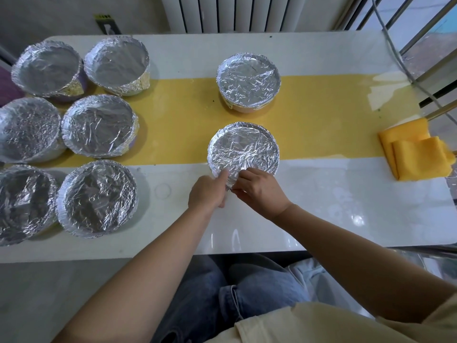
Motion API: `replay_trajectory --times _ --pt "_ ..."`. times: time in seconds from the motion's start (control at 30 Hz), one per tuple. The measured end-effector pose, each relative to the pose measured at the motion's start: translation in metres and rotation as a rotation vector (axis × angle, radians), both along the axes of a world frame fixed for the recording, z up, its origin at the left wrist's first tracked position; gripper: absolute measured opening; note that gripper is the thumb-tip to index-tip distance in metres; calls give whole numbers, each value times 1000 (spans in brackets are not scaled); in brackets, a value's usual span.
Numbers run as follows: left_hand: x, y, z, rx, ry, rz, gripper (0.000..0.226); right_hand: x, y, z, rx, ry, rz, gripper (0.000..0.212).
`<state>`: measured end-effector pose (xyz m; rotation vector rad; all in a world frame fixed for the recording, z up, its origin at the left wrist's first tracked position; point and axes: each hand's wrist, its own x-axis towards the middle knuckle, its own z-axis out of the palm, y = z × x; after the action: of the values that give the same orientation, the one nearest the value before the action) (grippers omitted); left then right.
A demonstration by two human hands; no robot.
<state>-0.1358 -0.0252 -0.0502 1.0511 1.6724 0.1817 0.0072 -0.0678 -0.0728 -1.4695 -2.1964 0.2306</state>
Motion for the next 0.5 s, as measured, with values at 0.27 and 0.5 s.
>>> replay_trajectory --times 0.27,0.5 --pt "10 -7 -6 -91 -144 52 28 -6 1 -3 -3 1 -5 24" --pt "8 -6 5 -159 -96 -8 33 -5 1 2 -19 34 -16 12"
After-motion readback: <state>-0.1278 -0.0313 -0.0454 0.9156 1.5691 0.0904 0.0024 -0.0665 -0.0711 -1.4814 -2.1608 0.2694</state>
